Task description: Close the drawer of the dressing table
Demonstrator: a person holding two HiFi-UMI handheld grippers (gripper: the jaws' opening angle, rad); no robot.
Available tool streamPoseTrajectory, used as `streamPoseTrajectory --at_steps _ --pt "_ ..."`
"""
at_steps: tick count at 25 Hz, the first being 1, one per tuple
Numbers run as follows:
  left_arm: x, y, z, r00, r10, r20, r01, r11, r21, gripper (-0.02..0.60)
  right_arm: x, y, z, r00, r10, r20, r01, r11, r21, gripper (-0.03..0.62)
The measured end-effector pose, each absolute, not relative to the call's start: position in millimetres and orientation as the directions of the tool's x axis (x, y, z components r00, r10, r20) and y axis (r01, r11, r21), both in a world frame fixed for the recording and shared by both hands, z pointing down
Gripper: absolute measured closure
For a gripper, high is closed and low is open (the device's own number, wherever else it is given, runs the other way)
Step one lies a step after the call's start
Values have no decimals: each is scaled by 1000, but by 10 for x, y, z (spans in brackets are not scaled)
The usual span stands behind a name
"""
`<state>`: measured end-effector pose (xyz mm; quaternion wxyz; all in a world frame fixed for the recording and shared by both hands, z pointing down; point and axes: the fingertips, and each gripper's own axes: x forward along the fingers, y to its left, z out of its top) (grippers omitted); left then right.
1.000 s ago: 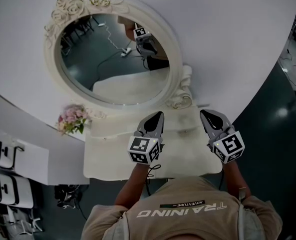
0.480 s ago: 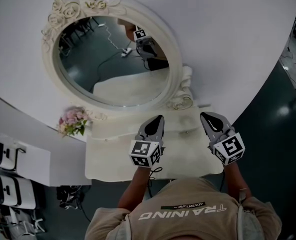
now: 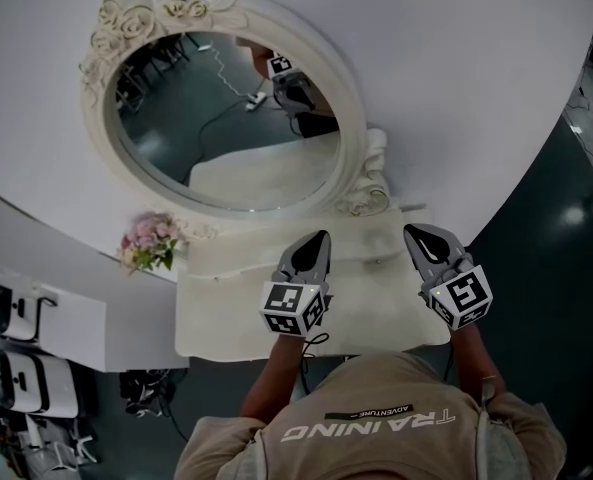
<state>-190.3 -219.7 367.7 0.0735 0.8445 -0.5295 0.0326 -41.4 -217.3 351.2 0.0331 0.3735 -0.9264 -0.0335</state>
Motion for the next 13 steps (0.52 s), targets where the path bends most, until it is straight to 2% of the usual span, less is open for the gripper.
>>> streamPoseTrajectory --at_steps 13 --pt "-1863 -2215 3707 447 -883 143 -894 -439 87 563 -406 -2206 3564 -716 -697 42 -693 716 82 592"
